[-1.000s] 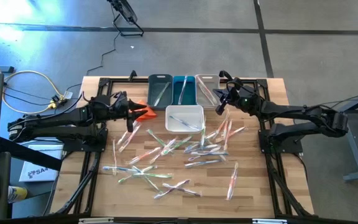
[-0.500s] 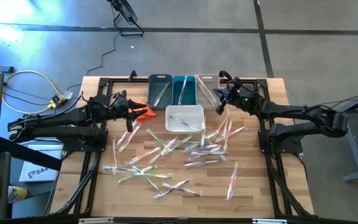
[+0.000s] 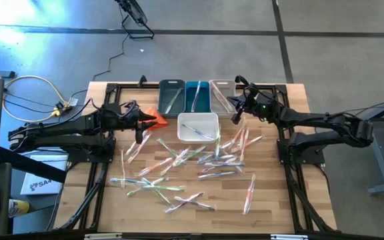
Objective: Pick & Place Toothbrushes
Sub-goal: Put the orange toothbrush into the gray bin
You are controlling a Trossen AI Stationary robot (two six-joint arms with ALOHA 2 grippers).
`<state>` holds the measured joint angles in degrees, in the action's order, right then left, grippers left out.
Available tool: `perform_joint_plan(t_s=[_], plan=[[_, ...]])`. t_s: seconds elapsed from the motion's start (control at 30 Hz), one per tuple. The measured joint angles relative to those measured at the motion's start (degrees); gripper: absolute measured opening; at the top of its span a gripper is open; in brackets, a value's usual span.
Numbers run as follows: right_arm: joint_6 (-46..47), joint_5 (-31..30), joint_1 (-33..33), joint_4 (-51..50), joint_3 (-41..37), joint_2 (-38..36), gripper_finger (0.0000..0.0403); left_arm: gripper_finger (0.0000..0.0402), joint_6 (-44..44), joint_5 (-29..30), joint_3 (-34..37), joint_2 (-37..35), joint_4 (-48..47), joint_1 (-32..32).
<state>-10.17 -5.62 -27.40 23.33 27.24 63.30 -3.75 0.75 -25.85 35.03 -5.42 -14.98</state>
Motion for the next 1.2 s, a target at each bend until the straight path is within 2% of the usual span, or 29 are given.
perform_joint_plan(t_s=[0.17,0.27,0.5,0.7,0.87,1.2], plan=[[-0.21,0.02,0.00,0.00,0.00,-0.01,0.0002,0.0104,-0.66,-0.14,-0.02,0.00,-2.80,0.00],[-0.34,0.02,0.00,0.00,0.00,0.00,0.0002,0.0104,-4.06,-0.16,-0.02,-0.02,-4.75,0.00],[-0.54,0.04,0.00,0.30,0.00,0.00,0.0002,0.0104,-17.13,-0.19,-0.02,0.00,-14.41,0.00],[-3.51,0.04,0.00,7.26,0.00,0.01,0.0002,0.0104,-31.17,-0.28,-0.02,0.00,-22.52,0.00],[-3.62,-0.06,0.00,12.68,0.00,0.01,0.0002,0.0104,-38.12,-0.36,-0.02,0.13,-28.15,0.00],[-3.54,-0.14,0.00,13.79,0.00,0.01,0.0002,0.0104,-42.08,1.25,-0.02,4.55,-32.98,0.03]])
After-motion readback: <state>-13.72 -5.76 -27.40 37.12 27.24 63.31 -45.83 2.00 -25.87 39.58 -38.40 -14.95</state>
